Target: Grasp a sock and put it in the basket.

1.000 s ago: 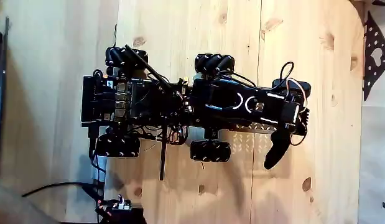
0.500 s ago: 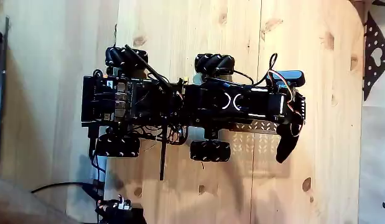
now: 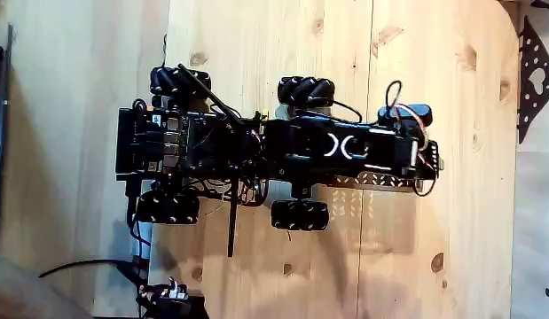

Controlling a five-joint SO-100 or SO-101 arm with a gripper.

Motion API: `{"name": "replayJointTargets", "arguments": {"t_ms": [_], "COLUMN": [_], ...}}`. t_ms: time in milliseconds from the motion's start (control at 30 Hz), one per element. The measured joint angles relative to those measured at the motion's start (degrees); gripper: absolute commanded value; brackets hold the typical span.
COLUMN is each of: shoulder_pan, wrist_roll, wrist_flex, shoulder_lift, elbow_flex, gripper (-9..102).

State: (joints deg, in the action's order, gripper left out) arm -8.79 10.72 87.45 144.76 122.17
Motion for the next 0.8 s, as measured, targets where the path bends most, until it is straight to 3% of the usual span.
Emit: {"name": "replayJointTargets", "arguments": {"t_ms": [167,267,567,800], "shoulder_pan": [-1.49,-0.35,7.65,10.90], "wrist_roll": [0.00,-1.05,-5.01,-8.88], "wrist_flex": [-5.63,-9.84,-22.76,-21.45], "shoulder_lift": [-1.58,-1.76,2.37,16.70], "elbow_flex": [0.53,0.88,10.02,14.41], "gripper": [24,0,0,0]}}
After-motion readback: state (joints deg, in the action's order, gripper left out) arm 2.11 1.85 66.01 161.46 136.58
